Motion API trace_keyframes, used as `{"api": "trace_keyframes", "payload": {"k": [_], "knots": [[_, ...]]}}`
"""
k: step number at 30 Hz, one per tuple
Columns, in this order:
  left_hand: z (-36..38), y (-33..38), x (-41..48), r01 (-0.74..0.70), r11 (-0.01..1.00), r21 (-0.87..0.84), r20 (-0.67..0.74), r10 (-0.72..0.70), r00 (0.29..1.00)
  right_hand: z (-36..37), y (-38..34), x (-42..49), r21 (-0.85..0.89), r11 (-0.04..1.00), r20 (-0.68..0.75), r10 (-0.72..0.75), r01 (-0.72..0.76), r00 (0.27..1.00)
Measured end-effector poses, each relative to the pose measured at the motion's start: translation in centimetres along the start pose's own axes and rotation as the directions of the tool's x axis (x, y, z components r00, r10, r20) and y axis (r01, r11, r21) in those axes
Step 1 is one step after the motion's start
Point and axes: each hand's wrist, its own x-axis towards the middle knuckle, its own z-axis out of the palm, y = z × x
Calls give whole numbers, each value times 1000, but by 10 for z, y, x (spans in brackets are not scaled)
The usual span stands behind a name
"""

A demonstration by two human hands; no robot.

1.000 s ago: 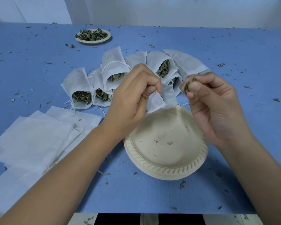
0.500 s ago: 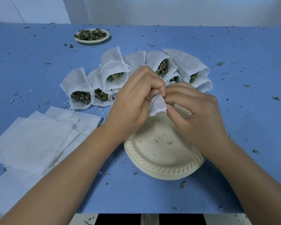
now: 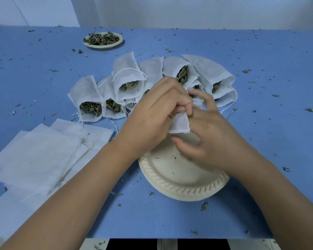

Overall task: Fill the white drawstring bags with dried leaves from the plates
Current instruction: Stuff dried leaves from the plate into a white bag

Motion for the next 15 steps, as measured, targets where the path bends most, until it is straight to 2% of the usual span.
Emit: {"api": "trace_keyframes", "payload": {"k": [3,5,7,10,12,15], "knots": [[-6,-2,0,6,998,58,-50,-3,999,-4,7,-3,-75,996,-296,-58,37,953],[-7,-3,0,13,999,49,-77,-9,997,-6,8,-3,-82,996,-366,-68,41,928],[-5,-3,-1,-15,1000,6,-79,15,997,-3,2,0,-46,998,-299,-58,46,953],[-2,-4,-3,-45,998,-54,-80,41,996,1,-8,2,102,995,-147,1,14,989],[-1,-3,-3,-20,998,-58,-87,15,996,0,-8,2,194,978,-18,85,-80,996],[0,4,0,-6,1000,-16,-34,6,999,3,-4,0,259,931,152,225,-258,962]]}}
